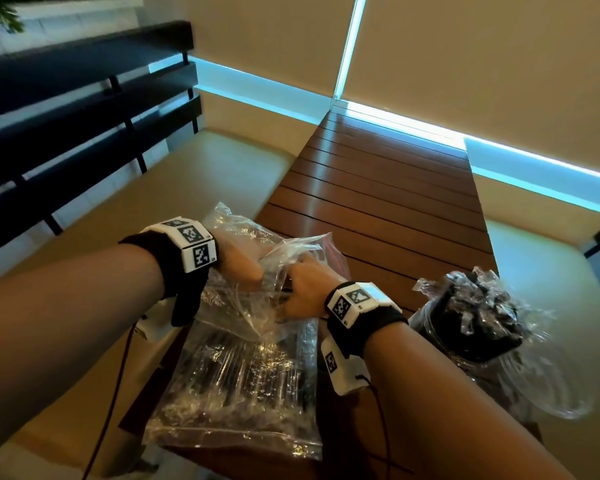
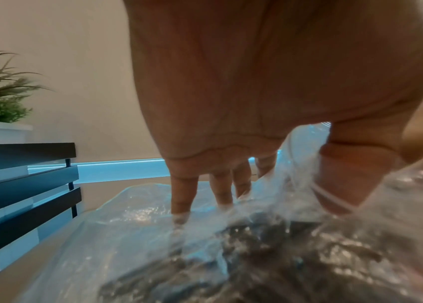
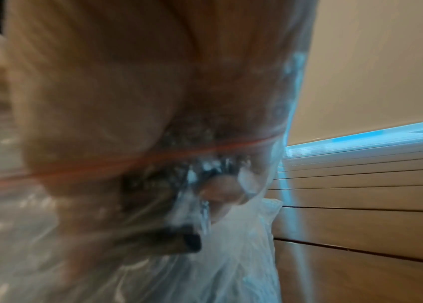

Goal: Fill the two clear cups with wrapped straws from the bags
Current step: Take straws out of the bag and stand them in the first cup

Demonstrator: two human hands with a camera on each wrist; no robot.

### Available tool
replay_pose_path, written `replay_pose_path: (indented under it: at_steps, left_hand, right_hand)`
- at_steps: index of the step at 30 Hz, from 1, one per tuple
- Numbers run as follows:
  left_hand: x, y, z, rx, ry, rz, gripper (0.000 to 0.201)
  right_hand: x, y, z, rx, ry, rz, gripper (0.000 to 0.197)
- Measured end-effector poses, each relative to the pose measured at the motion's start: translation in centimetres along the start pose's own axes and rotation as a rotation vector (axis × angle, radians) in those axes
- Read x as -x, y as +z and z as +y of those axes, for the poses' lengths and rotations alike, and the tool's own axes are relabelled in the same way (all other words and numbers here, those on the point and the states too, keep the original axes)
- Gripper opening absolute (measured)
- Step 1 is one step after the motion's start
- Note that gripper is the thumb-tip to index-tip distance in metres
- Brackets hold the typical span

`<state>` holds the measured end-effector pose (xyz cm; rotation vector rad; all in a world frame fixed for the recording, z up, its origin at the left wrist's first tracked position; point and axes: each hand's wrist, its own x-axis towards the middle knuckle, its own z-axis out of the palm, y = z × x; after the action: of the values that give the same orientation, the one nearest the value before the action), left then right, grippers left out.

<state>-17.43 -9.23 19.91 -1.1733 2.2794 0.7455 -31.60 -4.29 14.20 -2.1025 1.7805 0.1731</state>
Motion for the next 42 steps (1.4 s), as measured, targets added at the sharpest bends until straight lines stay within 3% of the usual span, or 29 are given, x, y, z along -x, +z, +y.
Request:
replay_pose_path:
  at_steps: [7, 9, 12, 14, 16, 18, 20, 22, 27, 30, 36, 42]
  left_hand:
    - [-0.4, -0.2, 0.0, -0.031, 0.000, -0.029, 0.057]
    - [-0.5, 0.0, -0.1, 0.070, 0.022, -0.050, 0.059]
    - [-0.4, 0.1, -0.2, 0.400, 0.033, -0.108, 0.081]
    - [-0.2, -0.4, 0.8, 0.449, 0.147, 0.014, 0.072]
    - [-0.5, -0.7, 2.0, 0.285, 0.163, 0.230, 0.061]
    - [-1.3, -0.6, 2.6, 0.129, 0.144, 0.346, 0.046]
    - [-2.3, -0.3, 2.5, 0.026, 0.140, 0.398, 0.023]
    - [-2.4, -0.3, 2.4, -0.072, 0.148, 0.425, 0.014]
    - [-2.7, -0.1, 2.1, -0.233, 0.149, 0.464, 0.020]
    - [-2.9, 0.4, 1.7, -0.181, 0.149, 0.514, 0.019]
    - [-3.6, 0.5, 1.4, 0.008, 0.161, 0.586, 0.007]
    - [-2.9, 0.0, 2.3, 0.202, 0.087, 0.649, 0.011]
  right_hand:
    - [1.5, -1.4, 0.8, -0.066, 0.091, -0.086, 0.033]
    - [1.6, -1.7, 0.7, -0.075, 0.096, -0.123, 0.033]
    - [1.6, -2.5, 0.1, -0.055, 0.078, -0.166, 0.032]
    - [1.7, -2.9, -0.6, 0.011, 0.057, -0.221, 0.033]
    - [1.7, -3.0, -1.1, 0.092, 0.039, -0.230, 0.028]
    - [1.8, -2.4, -1.1, 0.157, 0.022, -0.178, 0.025]
    - [2.1, -1.4, -0.9, 0.196, -0.005, -0.072, 0.034]
    - [2.1, -0.4, -0.5, 0.202, -0.033, 0.009, 0.040]
    - [2.3, -0.8, 0.0, 0.135, -0.065, 0.074, 0.052]
    - [3.0, -1.9, 0.4, 0.146, -0.084, 0.052, 0.044]
    - [4.3, -4.3, 0.1, 0.388, -0.060, -0.007, 0.037]
    - [9.4, -10.1, 0.9, 0.521, 0.103, -0.066, 0.028]
